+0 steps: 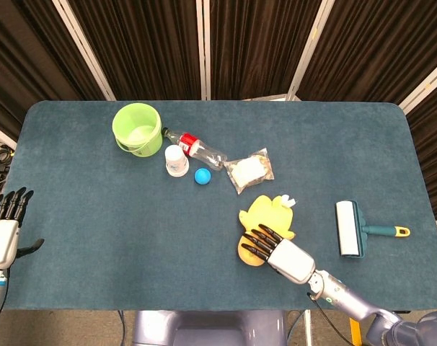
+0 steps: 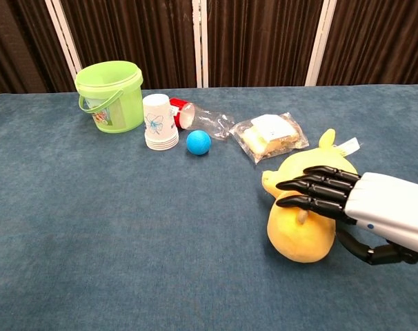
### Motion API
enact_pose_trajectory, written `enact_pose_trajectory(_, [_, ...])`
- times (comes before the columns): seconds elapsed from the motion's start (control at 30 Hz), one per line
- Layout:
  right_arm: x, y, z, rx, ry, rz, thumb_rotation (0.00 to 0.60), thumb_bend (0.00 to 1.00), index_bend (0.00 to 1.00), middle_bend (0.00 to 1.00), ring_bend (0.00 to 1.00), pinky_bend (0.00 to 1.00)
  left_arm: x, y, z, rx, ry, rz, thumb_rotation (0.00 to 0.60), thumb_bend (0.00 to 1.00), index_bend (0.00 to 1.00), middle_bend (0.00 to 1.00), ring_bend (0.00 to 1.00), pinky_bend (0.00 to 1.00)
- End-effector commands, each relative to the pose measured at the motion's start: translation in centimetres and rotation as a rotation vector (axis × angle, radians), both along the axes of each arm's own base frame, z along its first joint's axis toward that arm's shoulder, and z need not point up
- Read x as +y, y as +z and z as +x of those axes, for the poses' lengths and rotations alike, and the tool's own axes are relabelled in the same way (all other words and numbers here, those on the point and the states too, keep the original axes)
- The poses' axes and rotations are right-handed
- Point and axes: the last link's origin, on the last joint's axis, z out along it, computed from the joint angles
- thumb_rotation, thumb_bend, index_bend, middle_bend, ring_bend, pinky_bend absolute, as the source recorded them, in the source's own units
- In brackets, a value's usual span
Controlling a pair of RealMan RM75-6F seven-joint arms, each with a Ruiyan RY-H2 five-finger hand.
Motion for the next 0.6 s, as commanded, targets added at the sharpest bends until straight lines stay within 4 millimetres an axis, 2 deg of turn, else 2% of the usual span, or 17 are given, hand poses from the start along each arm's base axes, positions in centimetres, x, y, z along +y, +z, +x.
enact_pose_trajectory(0.03, [-1.5, -0.8, -0.2, 0.027, -0.03, -0.004, 0.6, 0.91, 0.0, 0.0, 0.0, 0.0, 0.0, 0.0, 0.0, 0.002, 0.002, 0.0, 0.6, 0.15, 0.0, 0.0, 0.0, 0.0])
enact_pose_trajectory(0.17, [-2.8, -1.2, -0.3, 0.038, -0.054, -0.02, 0.6, 0.91, 0.0, 0.0, 0.0, 0.0, 0.1, -0.1, 0.0, 0.005, 0.003, -0.004, 0.6, 0.15, 0.0, 0.0, 0.0, 0.0])
enact_pose_trajectory(0.33, [-4.7, -0.7, -0.3, 0.037, -0.079, -0.065, 0.6, 0.9, 0.0, 0.0, 0.0, 0.0, 0.1, -0.2, -0.1, 0.007, 0.006, -0.004, 0.6, 0.15, 0.0, 0.0, 0.0, 0.0])
enact_pose_trajectory(0.6, [-5.9, 0.3, -0.4, 0.025, -0.101, -0.103, 0.6, 0.9, 0.0, 0.0, 0.0, 0.0, 0.1, -0.2, 0.0, 0.008, 0.003, -0.006, 0.6, 0.16, 0.0, 0.0, 0.0, 0.0])
